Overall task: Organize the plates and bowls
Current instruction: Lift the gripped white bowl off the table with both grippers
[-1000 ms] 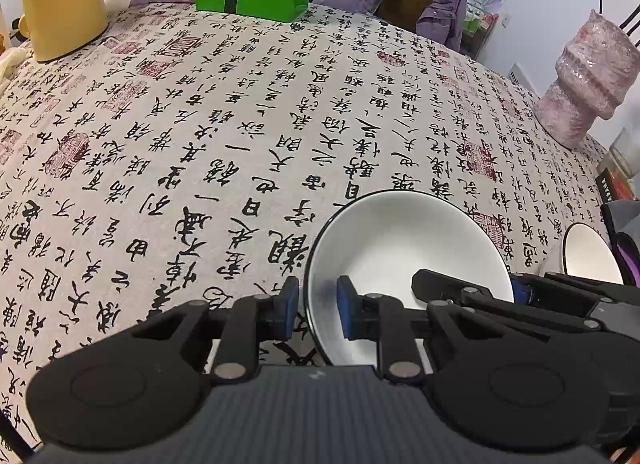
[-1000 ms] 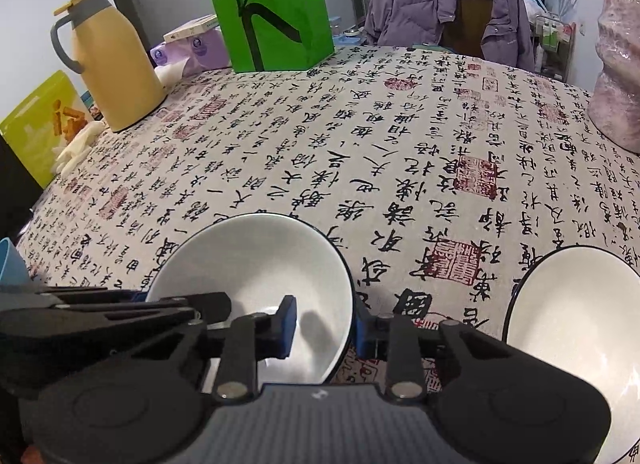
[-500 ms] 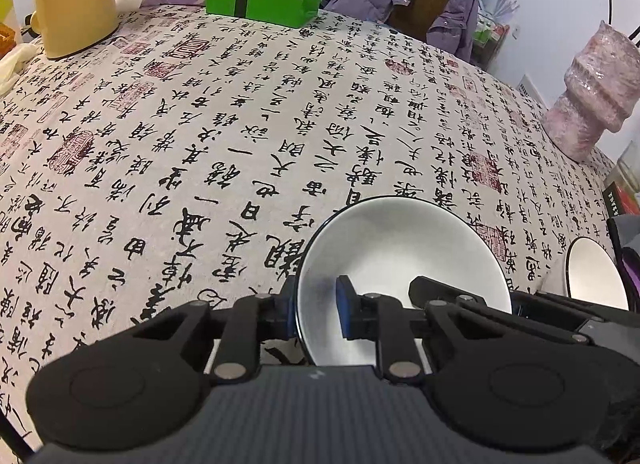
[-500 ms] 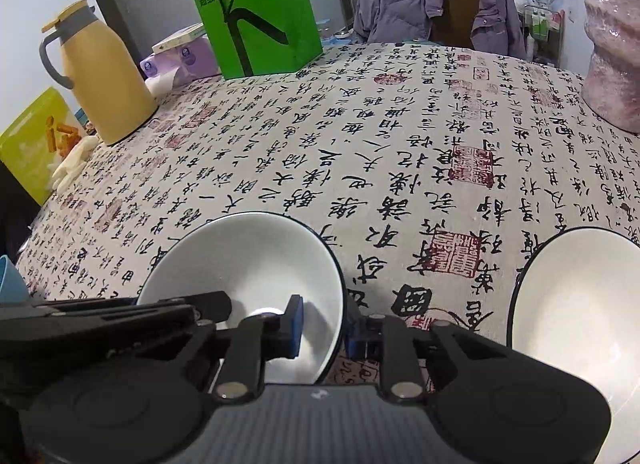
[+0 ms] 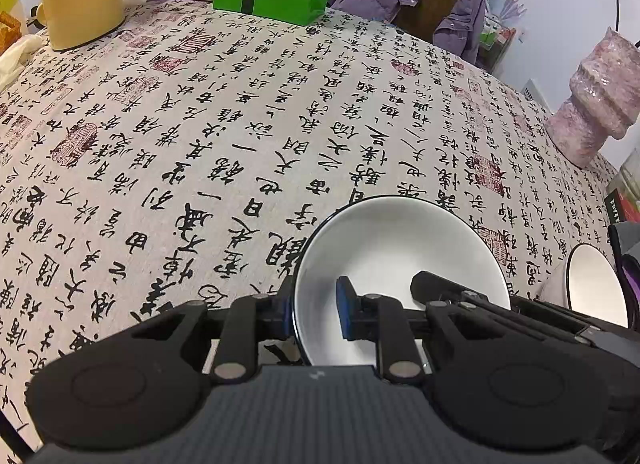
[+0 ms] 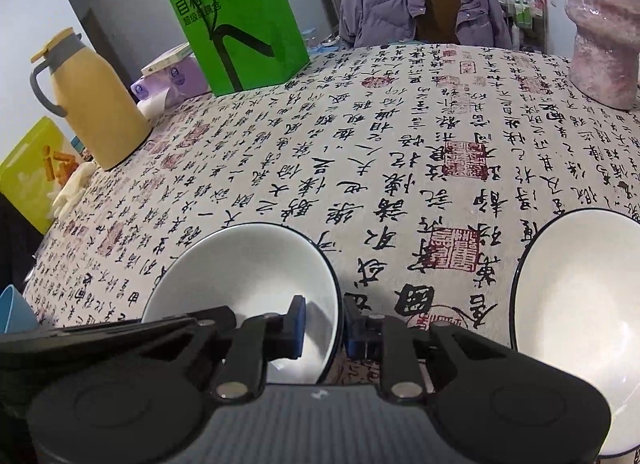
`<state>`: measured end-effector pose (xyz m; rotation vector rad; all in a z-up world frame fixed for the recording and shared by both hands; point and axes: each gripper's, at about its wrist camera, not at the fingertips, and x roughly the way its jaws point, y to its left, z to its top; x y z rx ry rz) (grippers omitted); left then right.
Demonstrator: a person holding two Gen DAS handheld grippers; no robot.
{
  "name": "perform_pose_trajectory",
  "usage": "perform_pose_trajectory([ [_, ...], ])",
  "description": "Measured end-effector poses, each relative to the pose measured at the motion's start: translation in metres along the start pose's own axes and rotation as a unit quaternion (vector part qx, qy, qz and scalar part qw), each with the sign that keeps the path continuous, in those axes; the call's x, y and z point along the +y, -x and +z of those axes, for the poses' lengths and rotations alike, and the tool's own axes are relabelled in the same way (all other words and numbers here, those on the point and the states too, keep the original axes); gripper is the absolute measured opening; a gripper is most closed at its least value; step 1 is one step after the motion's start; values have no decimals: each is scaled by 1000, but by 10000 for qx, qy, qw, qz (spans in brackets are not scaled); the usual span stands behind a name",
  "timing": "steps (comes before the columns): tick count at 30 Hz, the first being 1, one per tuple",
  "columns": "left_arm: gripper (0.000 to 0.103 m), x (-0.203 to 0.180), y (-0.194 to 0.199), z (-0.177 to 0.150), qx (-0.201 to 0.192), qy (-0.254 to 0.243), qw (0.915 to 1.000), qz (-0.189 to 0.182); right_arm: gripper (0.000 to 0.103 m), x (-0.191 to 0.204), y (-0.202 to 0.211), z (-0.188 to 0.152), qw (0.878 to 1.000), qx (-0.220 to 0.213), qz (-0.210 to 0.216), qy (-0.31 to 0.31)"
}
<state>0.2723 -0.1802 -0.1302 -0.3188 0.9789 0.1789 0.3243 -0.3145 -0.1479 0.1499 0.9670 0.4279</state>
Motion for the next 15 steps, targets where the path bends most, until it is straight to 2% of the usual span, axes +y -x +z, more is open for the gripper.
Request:
perform_pose_trajectory([
  [10,21,3,7,1,-115,0,9999,-42,20,5,10,-2,9998,-210,-11,-18],
  [15,21,2,17,1,-235,-46,9997,50,19,8,17,-2,9995,-317,82,-48],
])
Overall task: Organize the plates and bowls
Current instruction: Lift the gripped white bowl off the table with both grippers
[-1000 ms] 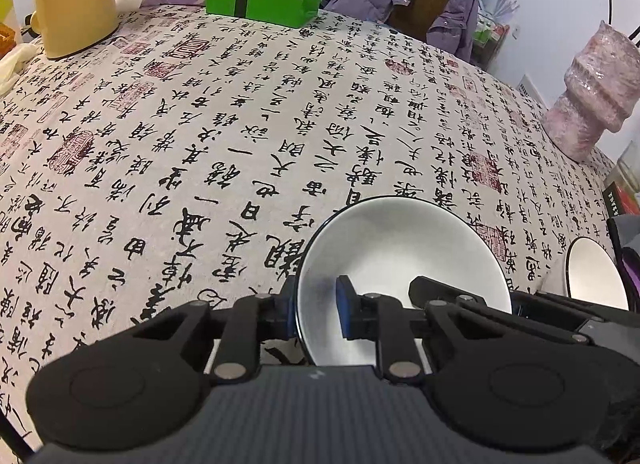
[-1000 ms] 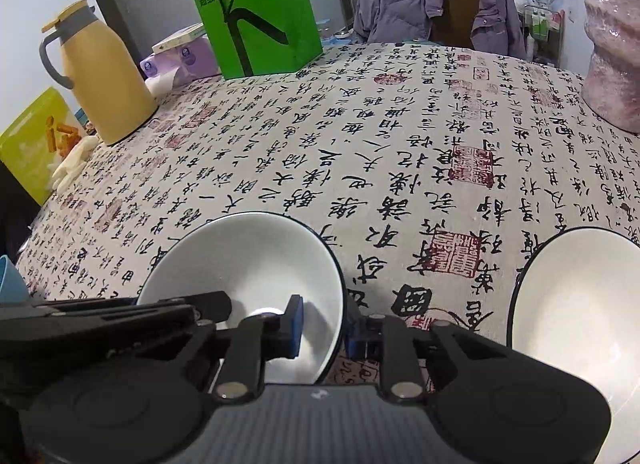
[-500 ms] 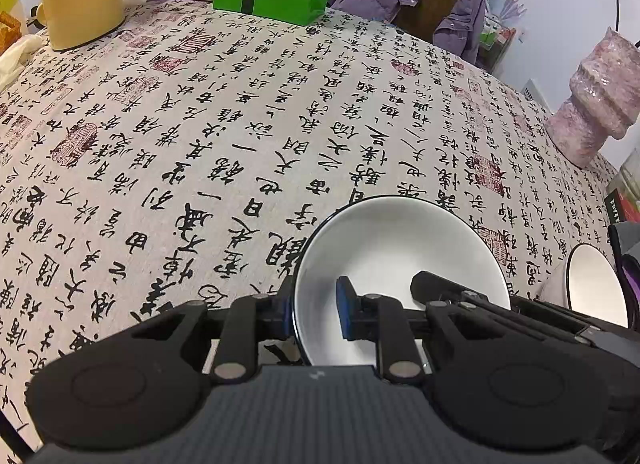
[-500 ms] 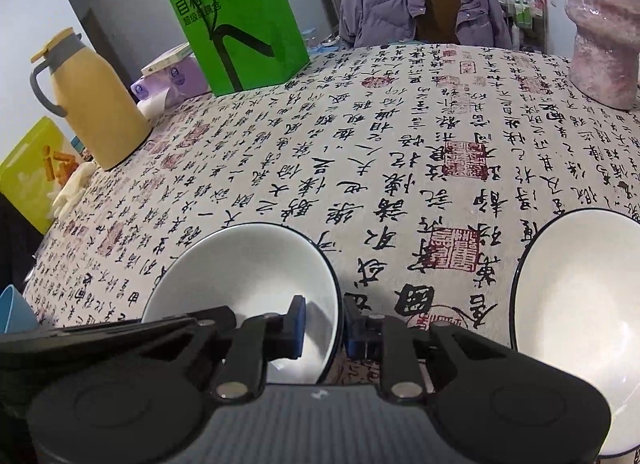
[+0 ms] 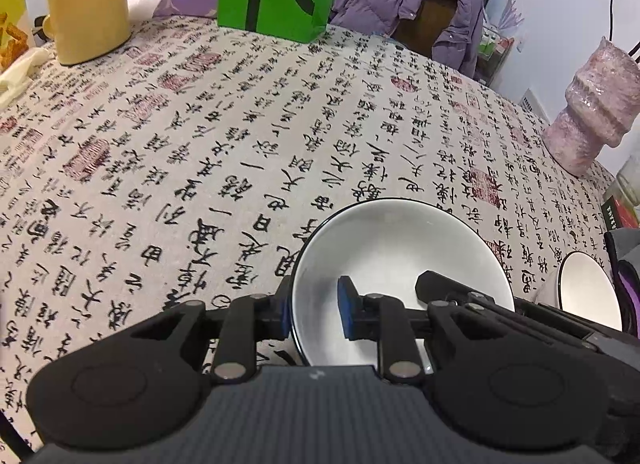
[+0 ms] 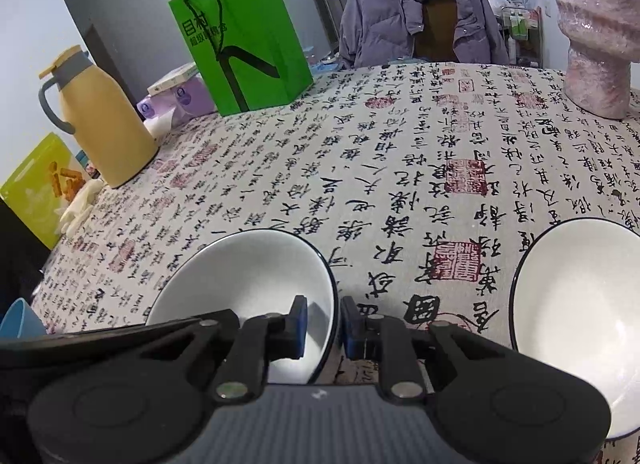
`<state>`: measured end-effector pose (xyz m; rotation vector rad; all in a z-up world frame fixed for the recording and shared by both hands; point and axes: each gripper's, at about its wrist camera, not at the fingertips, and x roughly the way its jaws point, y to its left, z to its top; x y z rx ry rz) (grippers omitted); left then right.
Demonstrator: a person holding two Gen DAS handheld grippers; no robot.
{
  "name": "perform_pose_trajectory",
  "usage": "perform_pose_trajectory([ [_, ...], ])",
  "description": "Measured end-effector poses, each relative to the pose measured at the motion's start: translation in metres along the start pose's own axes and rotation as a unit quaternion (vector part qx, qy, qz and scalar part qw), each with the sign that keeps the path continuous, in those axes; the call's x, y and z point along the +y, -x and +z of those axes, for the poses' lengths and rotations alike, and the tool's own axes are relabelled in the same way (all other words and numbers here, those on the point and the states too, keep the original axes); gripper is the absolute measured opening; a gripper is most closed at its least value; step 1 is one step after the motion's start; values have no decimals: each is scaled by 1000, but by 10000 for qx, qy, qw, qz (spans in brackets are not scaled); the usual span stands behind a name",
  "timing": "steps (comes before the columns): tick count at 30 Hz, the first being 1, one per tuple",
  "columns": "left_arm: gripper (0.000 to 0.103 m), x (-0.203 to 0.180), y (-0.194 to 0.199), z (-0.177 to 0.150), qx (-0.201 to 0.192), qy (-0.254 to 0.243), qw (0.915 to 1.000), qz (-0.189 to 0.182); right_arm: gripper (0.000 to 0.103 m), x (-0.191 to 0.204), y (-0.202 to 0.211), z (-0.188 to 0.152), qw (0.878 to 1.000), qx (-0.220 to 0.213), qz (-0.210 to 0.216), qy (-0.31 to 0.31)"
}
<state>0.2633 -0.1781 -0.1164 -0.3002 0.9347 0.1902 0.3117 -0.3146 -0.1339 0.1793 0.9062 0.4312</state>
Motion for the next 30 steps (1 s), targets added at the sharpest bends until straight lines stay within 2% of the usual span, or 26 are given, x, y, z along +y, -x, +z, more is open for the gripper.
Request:
perform_pose_trajectory([
  [8,22,1,16,0,-242,-125,9996,-17,19,9,13,-1,9997,-231,30,47],
  [30,22,7,26,4,-317,-136,9993,-121,19,19,22,1,9987,-506,2,-43],
])
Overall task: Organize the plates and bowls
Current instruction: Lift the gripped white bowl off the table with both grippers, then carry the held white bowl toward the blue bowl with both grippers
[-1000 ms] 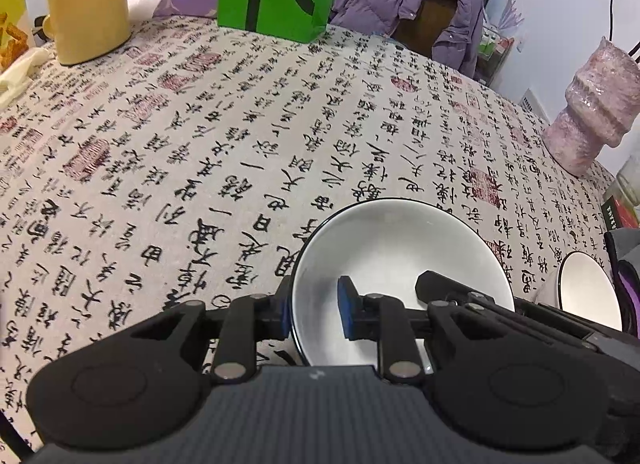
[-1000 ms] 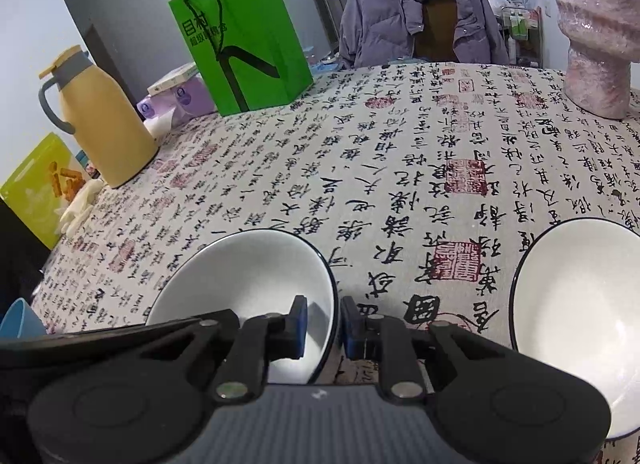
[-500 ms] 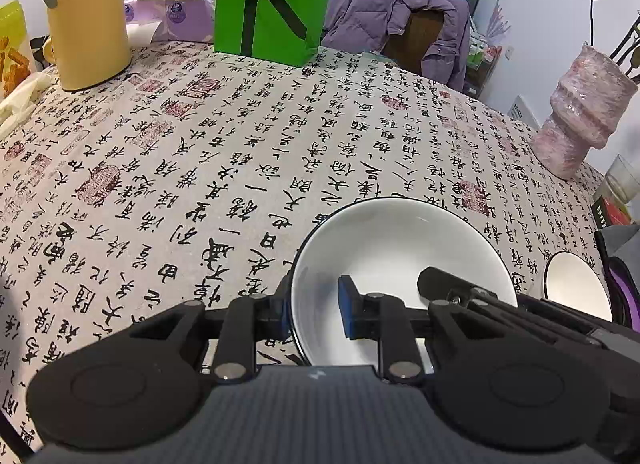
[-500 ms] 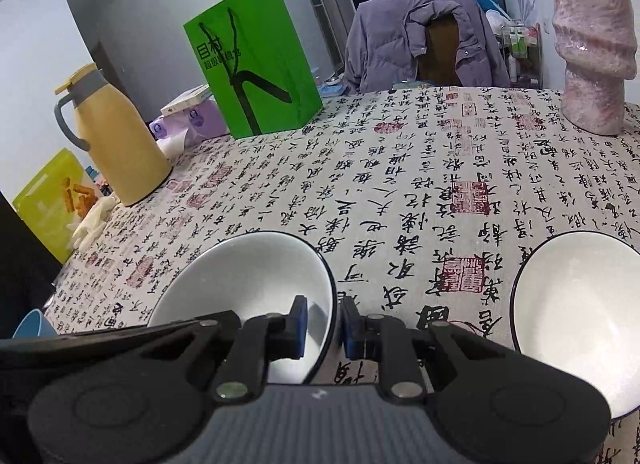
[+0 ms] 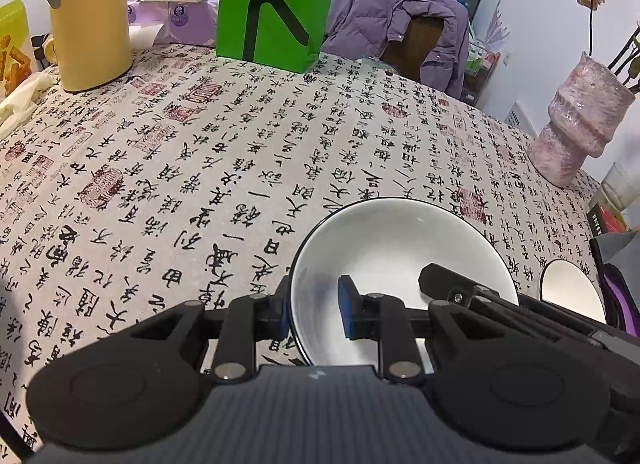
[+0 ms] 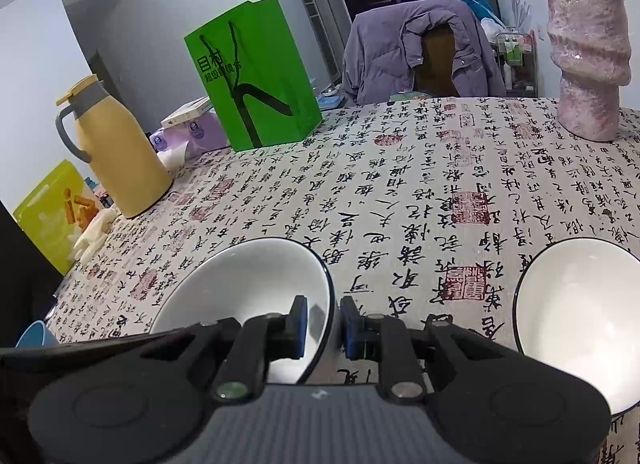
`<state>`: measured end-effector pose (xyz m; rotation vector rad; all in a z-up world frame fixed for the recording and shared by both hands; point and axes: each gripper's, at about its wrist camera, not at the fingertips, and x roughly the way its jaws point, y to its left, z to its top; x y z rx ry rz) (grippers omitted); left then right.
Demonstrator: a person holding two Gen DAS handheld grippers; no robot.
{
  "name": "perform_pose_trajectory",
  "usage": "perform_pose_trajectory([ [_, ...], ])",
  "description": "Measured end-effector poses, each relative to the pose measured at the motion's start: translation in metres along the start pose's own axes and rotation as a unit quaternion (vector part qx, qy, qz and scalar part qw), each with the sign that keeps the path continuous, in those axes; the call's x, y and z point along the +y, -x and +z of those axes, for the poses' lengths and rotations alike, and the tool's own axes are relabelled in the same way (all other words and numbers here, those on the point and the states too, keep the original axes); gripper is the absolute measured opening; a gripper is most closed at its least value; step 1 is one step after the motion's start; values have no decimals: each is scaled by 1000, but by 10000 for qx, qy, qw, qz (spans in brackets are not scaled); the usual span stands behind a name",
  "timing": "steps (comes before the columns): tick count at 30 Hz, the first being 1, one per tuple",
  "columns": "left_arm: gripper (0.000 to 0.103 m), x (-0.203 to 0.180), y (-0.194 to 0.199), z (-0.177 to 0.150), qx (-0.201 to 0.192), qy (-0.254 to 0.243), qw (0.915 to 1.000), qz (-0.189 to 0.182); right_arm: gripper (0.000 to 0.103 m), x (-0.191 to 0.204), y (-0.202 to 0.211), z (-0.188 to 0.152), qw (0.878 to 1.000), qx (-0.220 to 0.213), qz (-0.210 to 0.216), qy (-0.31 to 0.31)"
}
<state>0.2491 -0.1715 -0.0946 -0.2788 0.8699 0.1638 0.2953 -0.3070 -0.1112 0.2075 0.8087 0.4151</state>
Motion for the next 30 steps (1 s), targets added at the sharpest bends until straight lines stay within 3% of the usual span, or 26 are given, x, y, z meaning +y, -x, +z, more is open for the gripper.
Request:
perform_pose_trajectory([
  [30,22,32,39,6,-194,44,9998,-95,19,48,22,1,9999,-135,-30,100],
])
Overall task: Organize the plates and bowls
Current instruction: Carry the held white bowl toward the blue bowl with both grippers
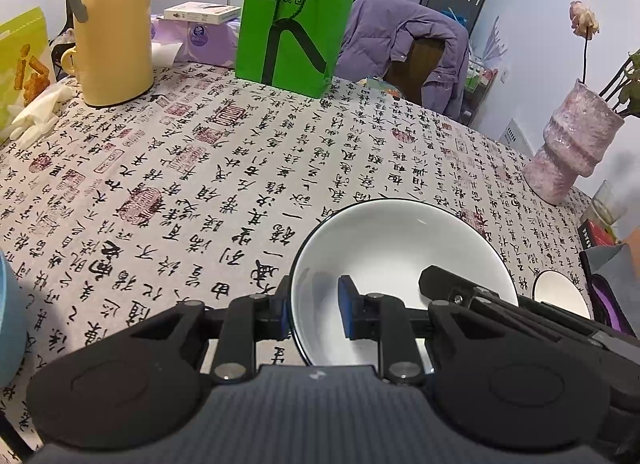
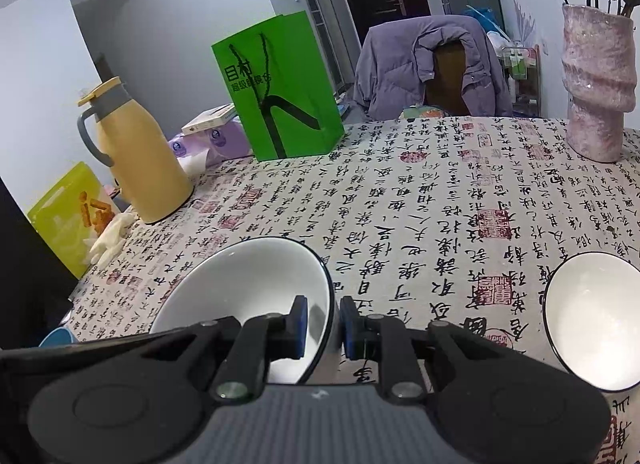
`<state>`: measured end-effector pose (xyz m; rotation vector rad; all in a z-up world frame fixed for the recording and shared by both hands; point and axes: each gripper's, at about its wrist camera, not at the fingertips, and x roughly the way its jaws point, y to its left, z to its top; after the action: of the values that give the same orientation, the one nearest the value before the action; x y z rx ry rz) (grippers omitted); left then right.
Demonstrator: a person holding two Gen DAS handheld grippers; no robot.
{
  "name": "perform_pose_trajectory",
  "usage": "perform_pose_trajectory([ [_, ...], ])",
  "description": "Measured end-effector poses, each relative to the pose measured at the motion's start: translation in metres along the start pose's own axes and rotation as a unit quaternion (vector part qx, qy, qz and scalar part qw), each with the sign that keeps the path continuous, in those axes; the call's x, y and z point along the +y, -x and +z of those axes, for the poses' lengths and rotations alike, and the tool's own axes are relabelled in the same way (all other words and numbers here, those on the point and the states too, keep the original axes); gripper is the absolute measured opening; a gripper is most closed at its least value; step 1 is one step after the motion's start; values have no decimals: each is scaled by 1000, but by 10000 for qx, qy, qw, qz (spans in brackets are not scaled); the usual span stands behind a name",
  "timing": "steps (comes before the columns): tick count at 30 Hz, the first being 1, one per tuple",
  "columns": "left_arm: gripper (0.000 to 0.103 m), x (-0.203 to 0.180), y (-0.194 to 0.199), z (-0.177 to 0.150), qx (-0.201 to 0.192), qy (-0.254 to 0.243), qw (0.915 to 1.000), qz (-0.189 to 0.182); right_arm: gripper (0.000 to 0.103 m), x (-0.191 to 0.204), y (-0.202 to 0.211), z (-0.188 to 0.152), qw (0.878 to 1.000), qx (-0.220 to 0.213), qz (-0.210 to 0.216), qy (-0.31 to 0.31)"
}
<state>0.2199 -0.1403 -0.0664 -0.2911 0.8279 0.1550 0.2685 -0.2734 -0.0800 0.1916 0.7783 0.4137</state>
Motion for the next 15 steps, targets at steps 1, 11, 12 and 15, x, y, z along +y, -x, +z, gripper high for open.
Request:
perform_pose_trajectory([
  [1,22,1,1,0,-9,4,10000,-3,19,2,1,0,10000,-8,-1,7],
  [11,22,11,15,-2,-76,33,10000,-23,19,15,9,-3,10000,-43,1,43],
  [12,22,12,16,-2,-77,32,10000,-23,19,15,9,-3,10000,-43,1,43],
  [15,22,13,18,-3,-80,32,10000,-32,19,18,10,-3,10000,-45,-6,54],
])
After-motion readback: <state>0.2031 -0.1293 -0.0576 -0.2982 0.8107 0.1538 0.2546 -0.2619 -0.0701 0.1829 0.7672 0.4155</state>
